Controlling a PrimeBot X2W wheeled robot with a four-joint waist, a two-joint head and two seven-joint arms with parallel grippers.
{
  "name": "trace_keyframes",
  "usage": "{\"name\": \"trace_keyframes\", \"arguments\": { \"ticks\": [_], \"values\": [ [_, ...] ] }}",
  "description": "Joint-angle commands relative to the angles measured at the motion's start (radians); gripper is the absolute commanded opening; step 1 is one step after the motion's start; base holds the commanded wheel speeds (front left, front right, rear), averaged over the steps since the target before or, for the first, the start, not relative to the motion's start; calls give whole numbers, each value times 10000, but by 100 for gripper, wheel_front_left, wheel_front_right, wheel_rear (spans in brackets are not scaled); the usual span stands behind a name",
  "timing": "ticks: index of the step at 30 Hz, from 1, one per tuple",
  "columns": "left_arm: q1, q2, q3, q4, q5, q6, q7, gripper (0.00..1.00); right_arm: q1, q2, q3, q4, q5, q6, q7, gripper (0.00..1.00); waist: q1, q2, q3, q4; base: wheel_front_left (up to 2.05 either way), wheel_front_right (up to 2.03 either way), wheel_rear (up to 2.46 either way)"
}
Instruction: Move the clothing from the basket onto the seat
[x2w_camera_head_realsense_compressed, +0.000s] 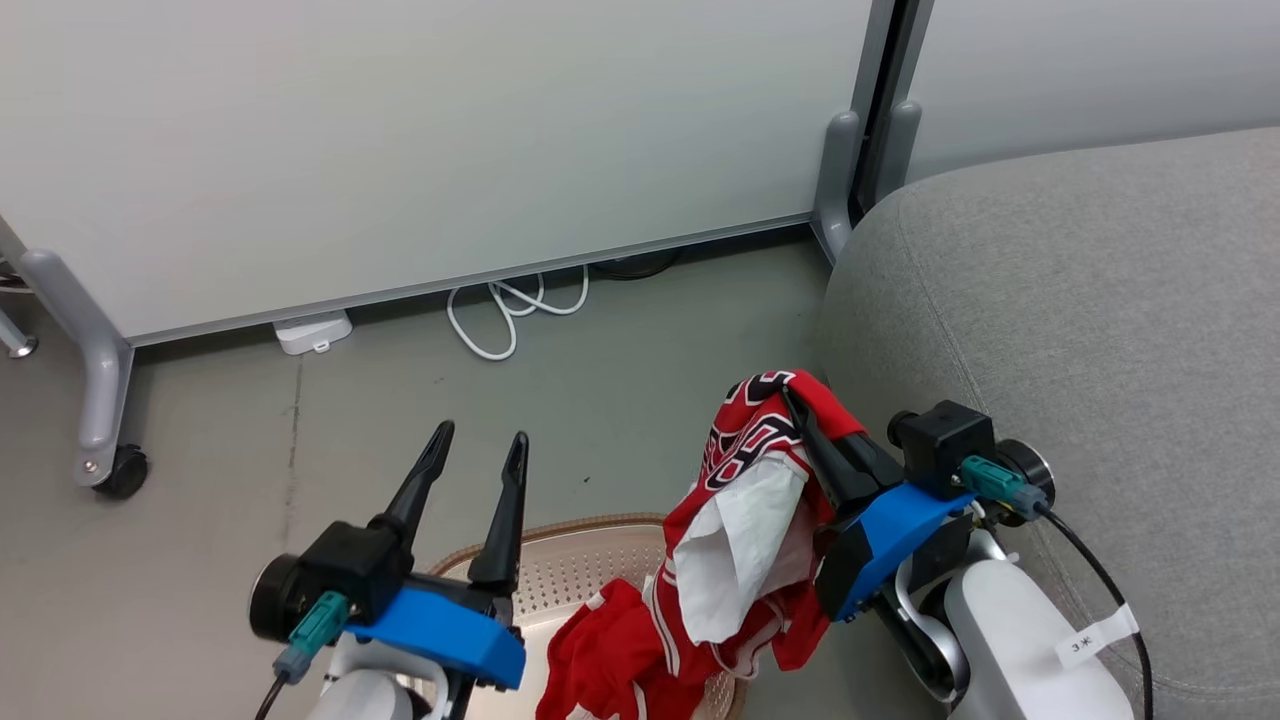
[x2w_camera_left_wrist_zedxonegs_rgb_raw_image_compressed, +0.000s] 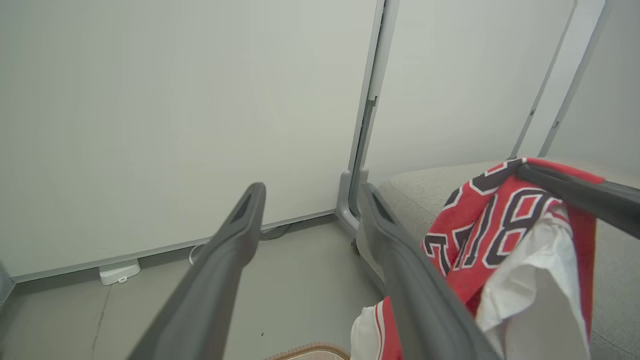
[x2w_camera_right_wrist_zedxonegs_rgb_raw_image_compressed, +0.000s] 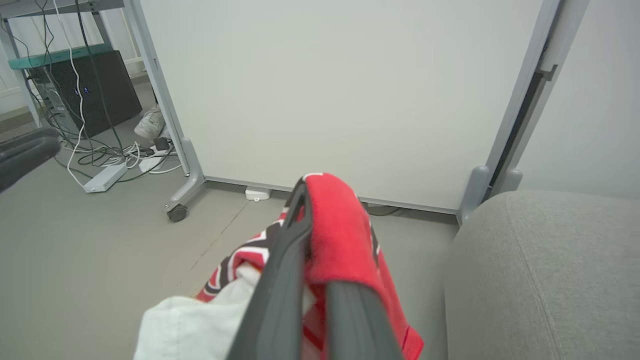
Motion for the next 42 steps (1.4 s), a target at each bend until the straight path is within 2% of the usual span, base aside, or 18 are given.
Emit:
{"name": "trace_keyframes", "arguments": {
  "ticks": [1,11,20,32,42],
  "values": [
    [317,-22,297,-84,208,-96,-26,100,165,-20,-89,-231,-74,5,52,0,0,0,14,-54,0,0,0],
    [1056,-473,1458,-206,1215,-720,-26,100,757,-20,-462,-1029,-228,5,368,0,0,0,19,-433,0,0,0],
    [1145,-806,1804,-150,1759,-1121,-26,100,933,-18,-486,-1357,-155,5,450,0,0,0,76,-1488,0,0,0],
    [974,-1008,2083,-236,2128,-1369,-27,100,1102,-18,-365,-1810,25,5,419,0,0,0,380,-3125,0,0,0],
    [894,-1001,2224,-265,2295,-1429,-27,100,1294,-17,-442,-2117,141,5,362,0,0,0,590,-3869,0,0,0]
  ]
}}
